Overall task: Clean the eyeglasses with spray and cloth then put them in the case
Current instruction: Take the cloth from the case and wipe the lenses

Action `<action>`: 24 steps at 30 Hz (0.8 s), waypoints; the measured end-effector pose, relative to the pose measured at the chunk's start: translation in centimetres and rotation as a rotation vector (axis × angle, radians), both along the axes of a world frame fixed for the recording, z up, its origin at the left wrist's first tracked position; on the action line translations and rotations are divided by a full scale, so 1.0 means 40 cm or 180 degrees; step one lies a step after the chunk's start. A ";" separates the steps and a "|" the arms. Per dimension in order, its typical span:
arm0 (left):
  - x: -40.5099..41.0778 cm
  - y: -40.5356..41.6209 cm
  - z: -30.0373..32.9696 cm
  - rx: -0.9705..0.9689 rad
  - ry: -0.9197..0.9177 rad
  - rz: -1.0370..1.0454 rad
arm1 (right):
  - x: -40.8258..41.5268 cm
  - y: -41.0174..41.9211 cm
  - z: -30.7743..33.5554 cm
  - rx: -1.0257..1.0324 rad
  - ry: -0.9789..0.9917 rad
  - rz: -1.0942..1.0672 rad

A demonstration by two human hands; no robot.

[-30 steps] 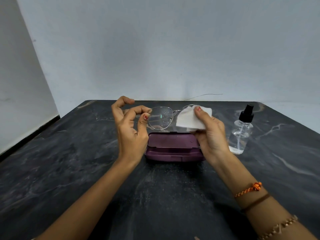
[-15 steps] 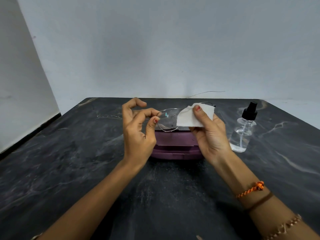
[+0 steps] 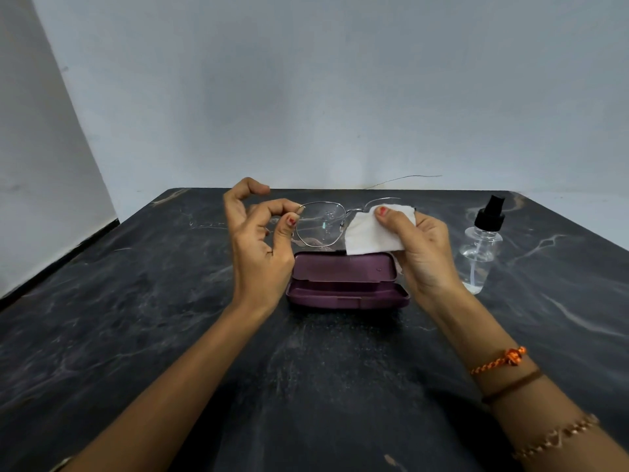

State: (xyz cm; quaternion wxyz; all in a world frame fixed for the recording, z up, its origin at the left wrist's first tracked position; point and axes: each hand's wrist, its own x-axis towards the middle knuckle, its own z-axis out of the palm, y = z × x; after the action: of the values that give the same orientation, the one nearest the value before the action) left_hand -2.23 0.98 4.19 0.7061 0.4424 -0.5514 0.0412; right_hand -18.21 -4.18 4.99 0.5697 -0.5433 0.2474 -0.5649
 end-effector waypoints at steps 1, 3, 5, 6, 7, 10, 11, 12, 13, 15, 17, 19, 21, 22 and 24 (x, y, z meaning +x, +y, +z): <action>0.000 0.000 0.000 0.0010 0.0013 -0.0001 | 0.003 0.004 0.002 0.0095 -0.0100 0.0002; 0.000 0.000 0.001 0.0019 0.0031 0.0002 | 0.014 0.012 0.006 0.0348 -0.0447 0.0007; -0.003 0.001 0.002 0.0009 -0.0001 -0.0013 | 0.025 0.017 0.009 0.0713 -0.0974 -0.0031; -0.007 0.001 0.001 0.0007 -0.0042 -0.0032 | 0.028 0.018 0.009 0.0922 -0.1265 -0.0056; -0.011 0.003 -0.001 0.0000 -0.0113 -0.0047 | 0.030 0.021 0.009 0.1119 -0.1552 -0.0057; -0.024 0.005 -0.013 0.0030 -0.0340 -0.0040 | 0.037 0.020 0.005 0.1456 -0.2013 -0.0024; -0.028 0.005 -0.016 0.0078 -0.0345 -0.0058 | 0.039 0.021 0.004 0.1487 -0.2012 -0.0021; -0.029 0.004 -0.019 0.0118 -0.0340 -0.0081 | 0.040 0.020 0.000 0.1492 -0.1968 -0.0022; -0.030 0.003 -0.021 0.0141 -0.0351 -0.0094 | 0.042 0.021 -0.001 0.1473 -0.1898 -0.0018; -0.029 0.003 -0.021 0.0149 -0.0393 -0.0091 | 0.045 0.021 -0.003 0.1349 -0.1679 -0.0022; -0.027 0.003 -0.020 0.0141 -0.0354 -0.0118 | 0.043 0.017 -0.006 0.1134 -0.1481 0.0015; -0.022 0.003 -0.014 0.0143 -0.0186 -0.0179 | 0.033 0.013 -0.003 0.0814 -0.1263 0.0080; -0.009 0.001 -0.003 0.0154 0.0038 -0.0208 | 0.021 0.010 0.003 0.0486 -0.0852 0.0146; 0.000 -0.001 0.002 0.0136 0.0123 -0.0198 | 0.016 0.010 0.005 0.0396 -0.0608 0.0178; 0.015 -0.005 0.009 0.0123 0.0183 -0.0173 | 0.012 0.010 0.008 0.0385 -0.0320 0.0233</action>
State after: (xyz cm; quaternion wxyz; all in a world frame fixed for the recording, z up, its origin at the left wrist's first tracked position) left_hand -1.63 0.80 4.54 0.7138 0.4418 -0.5434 -0.0013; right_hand -17.72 -3.80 5.31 0.6335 -0.4875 0.2320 -0.5543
